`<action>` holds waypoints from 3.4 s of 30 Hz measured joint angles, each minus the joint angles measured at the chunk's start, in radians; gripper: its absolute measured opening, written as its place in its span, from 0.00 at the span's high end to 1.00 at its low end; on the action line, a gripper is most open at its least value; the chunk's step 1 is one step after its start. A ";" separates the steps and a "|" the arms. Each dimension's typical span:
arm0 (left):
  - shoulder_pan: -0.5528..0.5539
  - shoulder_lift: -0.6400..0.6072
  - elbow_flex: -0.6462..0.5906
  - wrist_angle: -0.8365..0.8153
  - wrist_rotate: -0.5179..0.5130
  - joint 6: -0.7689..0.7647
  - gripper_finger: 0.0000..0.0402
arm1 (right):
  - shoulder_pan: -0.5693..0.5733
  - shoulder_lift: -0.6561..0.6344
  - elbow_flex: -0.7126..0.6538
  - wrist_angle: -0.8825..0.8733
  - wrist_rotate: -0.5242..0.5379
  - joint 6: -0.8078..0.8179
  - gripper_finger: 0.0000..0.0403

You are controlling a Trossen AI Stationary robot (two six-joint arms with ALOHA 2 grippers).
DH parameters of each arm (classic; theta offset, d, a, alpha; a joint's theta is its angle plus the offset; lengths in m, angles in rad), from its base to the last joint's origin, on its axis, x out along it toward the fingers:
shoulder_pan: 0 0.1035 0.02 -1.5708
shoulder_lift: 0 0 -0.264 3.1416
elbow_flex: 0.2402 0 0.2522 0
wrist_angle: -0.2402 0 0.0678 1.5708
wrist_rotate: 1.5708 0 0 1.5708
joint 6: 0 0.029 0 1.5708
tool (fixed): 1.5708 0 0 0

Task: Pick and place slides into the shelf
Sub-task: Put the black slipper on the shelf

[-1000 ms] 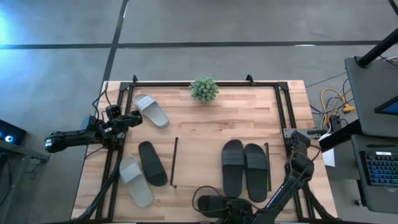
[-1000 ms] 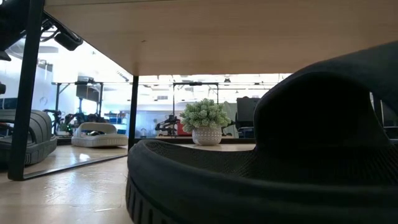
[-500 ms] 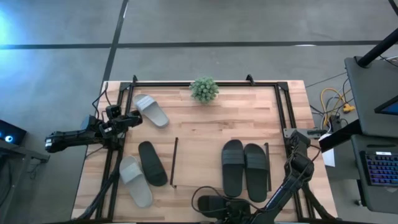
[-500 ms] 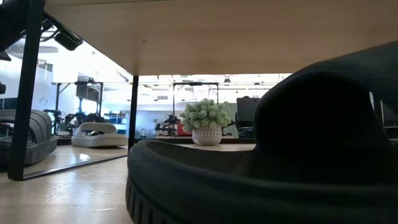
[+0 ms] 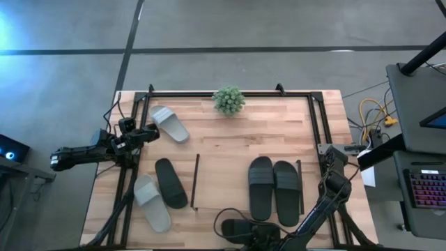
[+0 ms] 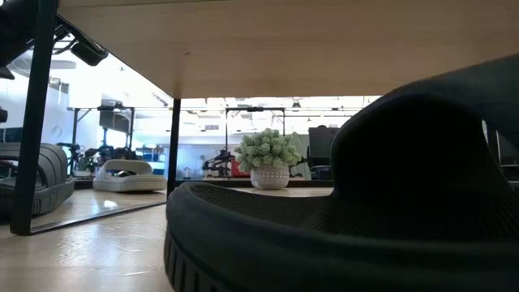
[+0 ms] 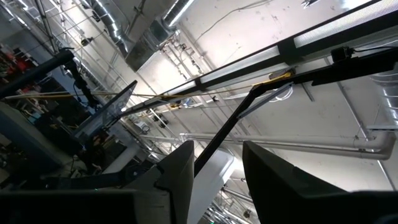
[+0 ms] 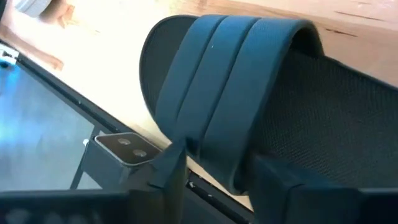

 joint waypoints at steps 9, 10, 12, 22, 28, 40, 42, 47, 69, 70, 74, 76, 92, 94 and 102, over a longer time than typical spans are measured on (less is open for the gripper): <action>0.000 0.000 0.000 0.000 0.000 0.000 0.69 | 0.000 -0.002 0.000 0.013 0.000 -0.017 0.96; 0.000 0.000 0.000 0.000 0.000 0.000 0.69 | 0.000 -0.002 0.000 0.012 0.000 -0.017 0.97; 0.000 0.000 0.000 0.000 0.000 0.000 0.69 | 0.000 -0.002 0.000 0.014 0.001 -0.016 0.97; 0.000 0.000 0.000 0.000 0.000 0.000 0.69 | 0.021 -0.002 0.086 0.054 0.088 -0.015 0.98; 0.000 0.000 0.000 0.000 0.001 0.000 0.69 | 0.045 -0.002 0.221 0.062 0.125 -0.094 0.98; 0.000 0.000 0.000 0.000 0.013 -0.057 0.69 | 0.043 -0.053 0.440 -0.015 0.410 -0.283 0.98; 0.000 0.000 0.000 0.000 0.036 -0.049 0.69 | 0.039 -0.086 0.441 -0.035 0.511 -0.295 0.98; 0.000 -0.001 0.000 0.023 0.022 0.002 0.69 | 0.004 -0.159 0.444 -0.086 0.613 -0.316 0.96; -0.001 0.050 0.343 -0.389 0.253 0.132 0.80 | -0.293 -0.150 0.425 -0.266 0.458 0.139 0.95; -0.001 0.062 0.364 -0.425 0.269 0.138 0.81 | -0.300 -0.148 0.417 -0.266 0.444 0.154 0.95; -0.001 0.108 0.392 -0.467 0.322 0.140 0.81 | -0.325 -0.145 0.379 -0.230 0.399 0.138 0.95; -0.002 0.125 0.397 -0.466 0.340 0.139 0.81 | -0.335 -0.145 0.365 -0.228 0.399 0.133 0.94; 0.000 0.161 0.400 -0.466 0.397 0.138 0.72 | -0.363 -0.145 0.328 -0.227 0.354 0.181 0.51; 0.000 0.159 0.400 -0.465 0.402 0.137 0.72 | -0.363 -0.146 0.335 -0.225 0.347 0.173 0.49; 0.000 0.158 0.400 -0.465 0.404 0.138 0.72 | -0.403 -0.142 0.328 -0.220 0.166 0.158 0.49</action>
